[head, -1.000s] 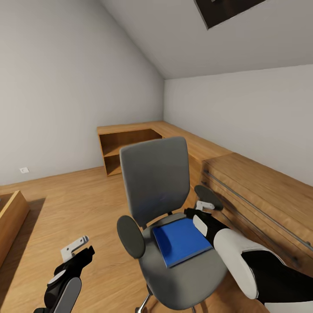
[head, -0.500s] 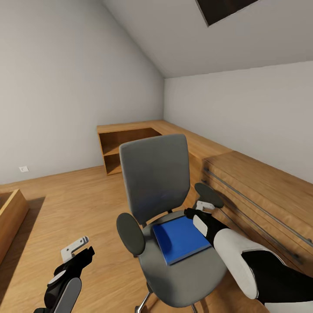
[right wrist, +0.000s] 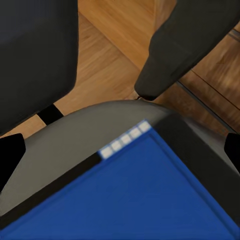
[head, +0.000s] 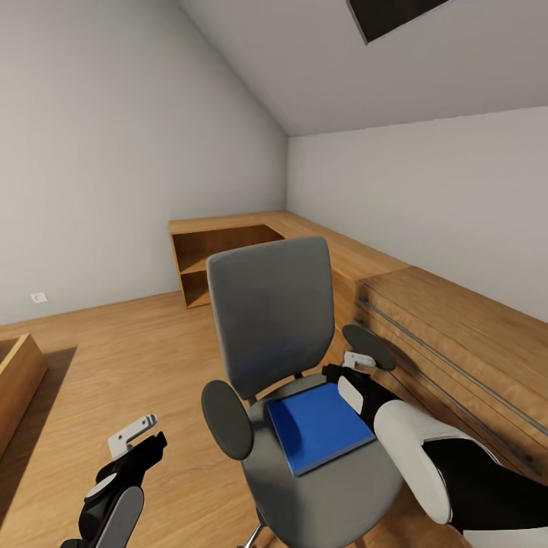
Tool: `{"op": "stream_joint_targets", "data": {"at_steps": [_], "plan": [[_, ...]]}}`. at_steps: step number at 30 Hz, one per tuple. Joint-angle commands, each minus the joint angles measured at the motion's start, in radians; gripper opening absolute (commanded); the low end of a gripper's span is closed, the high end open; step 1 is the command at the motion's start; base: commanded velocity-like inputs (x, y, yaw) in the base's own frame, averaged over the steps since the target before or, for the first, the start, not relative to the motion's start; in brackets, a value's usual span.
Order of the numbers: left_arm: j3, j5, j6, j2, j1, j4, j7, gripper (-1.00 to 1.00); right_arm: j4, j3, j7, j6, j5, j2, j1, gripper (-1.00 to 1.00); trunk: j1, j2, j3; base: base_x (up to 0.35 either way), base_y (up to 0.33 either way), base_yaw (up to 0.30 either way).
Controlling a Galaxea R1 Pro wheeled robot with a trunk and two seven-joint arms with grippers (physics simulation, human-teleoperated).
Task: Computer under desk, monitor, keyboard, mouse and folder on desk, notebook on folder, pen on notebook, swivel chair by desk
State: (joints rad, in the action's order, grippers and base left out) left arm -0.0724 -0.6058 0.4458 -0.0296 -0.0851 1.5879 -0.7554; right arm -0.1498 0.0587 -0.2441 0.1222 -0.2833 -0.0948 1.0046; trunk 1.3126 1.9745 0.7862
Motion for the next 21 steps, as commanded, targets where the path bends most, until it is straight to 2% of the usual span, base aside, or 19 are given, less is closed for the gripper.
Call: {"op": "stream_joint_targets", "data": {"at_steps": [1, 21], "plan": [[-0.002, -0.006, 0.002, -0.001, -0.001, 0.001, -0.008, 1.0, -0.003, 0.007, -0.006, 0.006, -0.006, 0.0, 0.0, 1.0, 0.0, 0.0, 0.001, 0.003, 0.0, 0.0], [0.002, -0.006, 0.001, -0.003, -0.001, 0.012, -0.01, 1.0, -0.005, 0.007, -0.007, 0.007, -0.005, 0.0, 0.0, 1.0, 0.0, 0.0, 0.001, 0.002, 0.0, 0.0]]}}
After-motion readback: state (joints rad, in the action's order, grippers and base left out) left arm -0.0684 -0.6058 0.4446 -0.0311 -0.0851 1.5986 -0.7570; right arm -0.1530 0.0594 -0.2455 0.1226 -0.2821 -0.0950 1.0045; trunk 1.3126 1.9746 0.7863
